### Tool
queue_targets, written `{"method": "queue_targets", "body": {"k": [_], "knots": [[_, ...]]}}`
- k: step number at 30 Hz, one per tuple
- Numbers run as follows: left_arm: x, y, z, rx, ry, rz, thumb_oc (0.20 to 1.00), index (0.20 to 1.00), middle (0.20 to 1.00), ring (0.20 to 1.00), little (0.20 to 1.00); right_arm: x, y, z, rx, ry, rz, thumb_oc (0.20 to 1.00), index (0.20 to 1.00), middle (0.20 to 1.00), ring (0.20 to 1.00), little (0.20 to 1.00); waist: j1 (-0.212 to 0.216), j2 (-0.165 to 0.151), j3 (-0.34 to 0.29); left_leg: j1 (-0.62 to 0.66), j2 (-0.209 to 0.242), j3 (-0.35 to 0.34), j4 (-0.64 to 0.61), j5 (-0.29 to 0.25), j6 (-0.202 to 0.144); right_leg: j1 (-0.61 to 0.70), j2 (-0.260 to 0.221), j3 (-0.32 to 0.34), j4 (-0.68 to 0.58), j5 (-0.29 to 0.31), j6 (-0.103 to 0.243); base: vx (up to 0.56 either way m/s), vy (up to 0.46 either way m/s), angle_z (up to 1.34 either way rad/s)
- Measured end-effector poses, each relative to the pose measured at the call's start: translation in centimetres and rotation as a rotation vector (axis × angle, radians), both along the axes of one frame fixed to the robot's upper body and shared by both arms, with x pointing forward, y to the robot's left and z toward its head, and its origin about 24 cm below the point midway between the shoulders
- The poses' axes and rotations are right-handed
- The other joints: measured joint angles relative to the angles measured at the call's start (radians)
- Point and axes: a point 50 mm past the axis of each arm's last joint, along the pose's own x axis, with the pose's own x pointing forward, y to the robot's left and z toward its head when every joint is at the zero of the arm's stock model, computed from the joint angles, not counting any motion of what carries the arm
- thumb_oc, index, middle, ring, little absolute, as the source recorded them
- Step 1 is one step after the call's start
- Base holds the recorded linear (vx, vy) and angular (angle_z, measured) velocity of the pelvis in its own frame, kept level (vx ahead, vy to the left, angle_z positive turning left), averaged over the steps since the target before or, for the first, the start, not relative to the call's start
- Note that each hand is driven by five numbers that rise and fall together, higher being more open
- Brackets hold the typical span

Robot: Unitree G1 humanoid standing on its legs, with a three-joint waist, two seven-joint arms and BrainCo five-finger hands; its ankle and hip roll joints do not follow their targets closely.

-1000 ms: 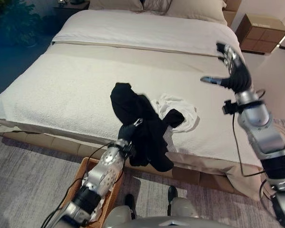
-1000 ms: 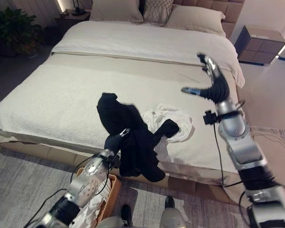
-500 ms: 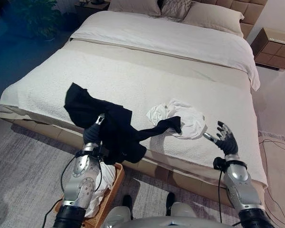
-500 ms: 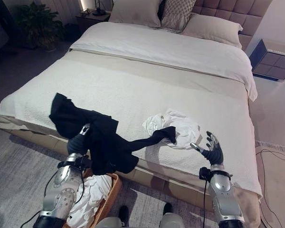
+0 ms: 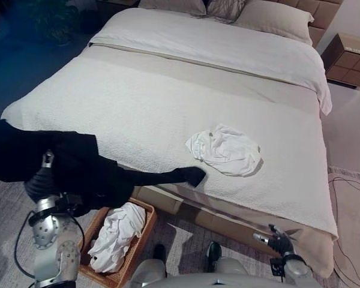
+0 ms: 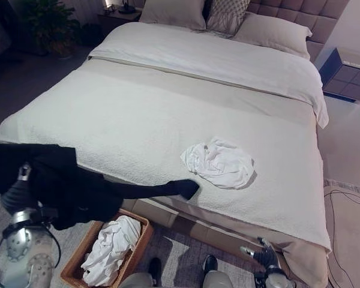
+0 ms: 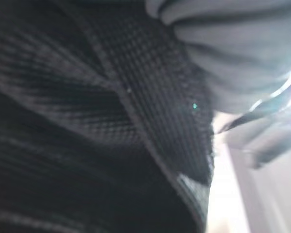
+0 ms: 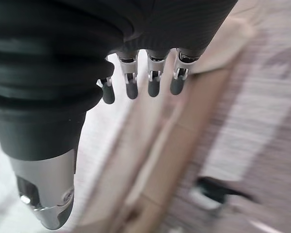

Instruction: Pick up clothes into the bucket

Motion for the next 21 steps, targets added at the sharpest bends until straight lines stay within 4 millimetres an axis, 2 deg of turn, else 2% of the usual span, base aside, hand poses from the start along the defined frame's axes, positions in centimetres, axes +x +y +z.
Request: {"method": "queue_targets", "body": {"k": [4,10,12,15,21], "knots": [[-0.2,0.7,1.5,0.037,-0.052,0.032,0.200,0.200,0.200,0.200,0.200,-0.9,-0.1,-1.0,-0.002,0.085,-0.002,1.000,1.000,1.000,1.000,1.000,0.003,0.003,0.021,-0.002,0.000,-0.010,0.001,-0.001,-0.002,0.001,-0.001,-0.005,0.006,-0.004,0.000,0.02,-0.003,0.06],[0.1,2.1,5.8,0.149,-0.198,0.085,0.200,0.200,0.200,0.200,0.200,-2.1,0.7,-1.8,-0.005,0.190,0.119,1.000,1.000,1.000,1.000,1.000,0.027,0.001,0.031,-0.003,0.003,-0.024,0.004,-0.003,-0.006,0.005,0.000,-0.022,0.016,-0.015,-0.003,0.02,-0.011,0.07],[-0.4,3.0,8.0,0.217,-0.268,0.160,0.200,0.200,0.200,0.200,0.200,-2.0,0.7,-1.8,-0.003,0.189,0.122,1.000,1.000,1.000,1.000,1.000,0.029,0.000,0.031,-0.002,0.002,-0.035,0.006,-0.003,-0.006,0.013,-0.001,-0.032,0.017,-0.020,-0.003,0.02,-0.014,0.16],[-1.1,3.2,9.6,0.251,-0.356,0.244,0.200,0.200,0.200,0.200,0.200,-1.7,0.8,-1.8,-0.002,0.186,0.129,1.000,1.000,1.000,1.000,1.000,0.031,0.000,0.031,-0.001,0.000,-0.043,0.009,-0.003,-0.008,0.019,-0.001,-0.038,0.017,-0.022,-0.004,0.01,-0.010,0.09],[-1.9,3.4,10.9,0.246,-0.439,0.345,0.200,0.200,0.200,0.200,0.200,-0.3,1.2,-1.7,-0.011,0.166,0.163,1.000,1.000,1.000,1.000,1.000,0.048,-0.002,0.030,0.003,0.000,-0.047,0.014,-0.006,-0.013,0.031,0.000,-0.046,0.015,-0.024,-0.003,0.00,-0.003,0.02]]}}
